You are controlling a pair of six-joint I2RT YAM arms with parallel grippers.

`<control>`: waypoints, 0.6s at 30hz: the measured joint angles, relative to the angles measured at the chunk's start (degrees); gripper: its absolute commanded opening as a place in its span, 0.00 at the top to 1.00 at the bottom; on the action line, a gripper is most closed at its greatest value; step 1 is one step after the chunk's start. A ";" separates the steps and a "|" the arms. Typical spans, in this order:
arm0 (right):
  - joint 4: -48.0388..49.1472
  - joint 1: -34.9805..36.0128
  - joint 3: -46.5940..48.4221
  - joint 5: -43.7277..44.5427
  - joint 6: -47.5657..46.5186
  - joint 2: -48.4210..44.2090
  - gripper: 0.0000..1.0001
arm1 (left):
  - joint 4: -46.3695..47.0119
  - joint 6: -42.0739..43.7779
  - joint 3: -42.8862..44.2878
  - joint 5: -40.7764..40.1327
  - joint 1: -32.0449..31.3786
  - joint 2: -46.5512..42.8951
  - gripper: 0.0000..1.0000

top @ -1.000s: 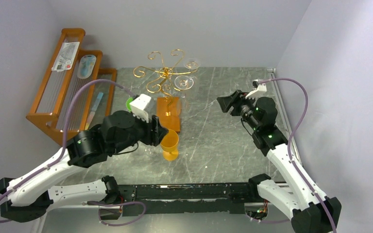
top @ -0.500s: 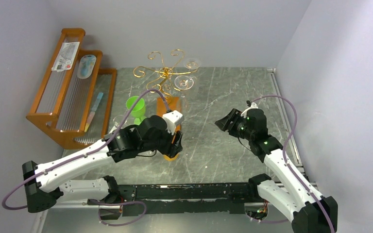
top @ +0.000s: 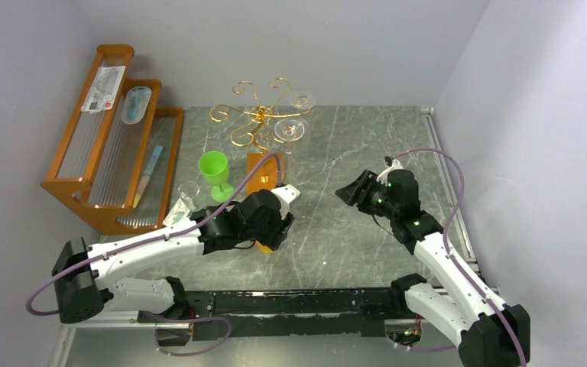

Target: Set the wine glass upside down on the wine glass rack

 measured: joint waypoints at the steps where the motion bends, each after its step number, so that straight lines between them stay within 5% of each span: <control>1: 0.02 0.00 0.00 -0.04 0.04 0.00 0.44 | 0.07 0.22 0.00 -0.35 0.00 0.33 0.60; 2: 0.02 0.00 0.00 -0.07 0.11 0.02 0.40 | 0.11 0.39 0.00 -0.50 0.00 0.59 0.76; 4: -0.04 0.00 0.00 -0.02 0.55 0.07 0.36 | 0.13 0.83 0.00 -0.74 0.00 0.94 0.93; 18: 0.96 0.15 -4.70 -1.38 14.95 -3.65 0.40 | 5.11 2.14 -1.22 1.60 -0.24 -6.38 0.95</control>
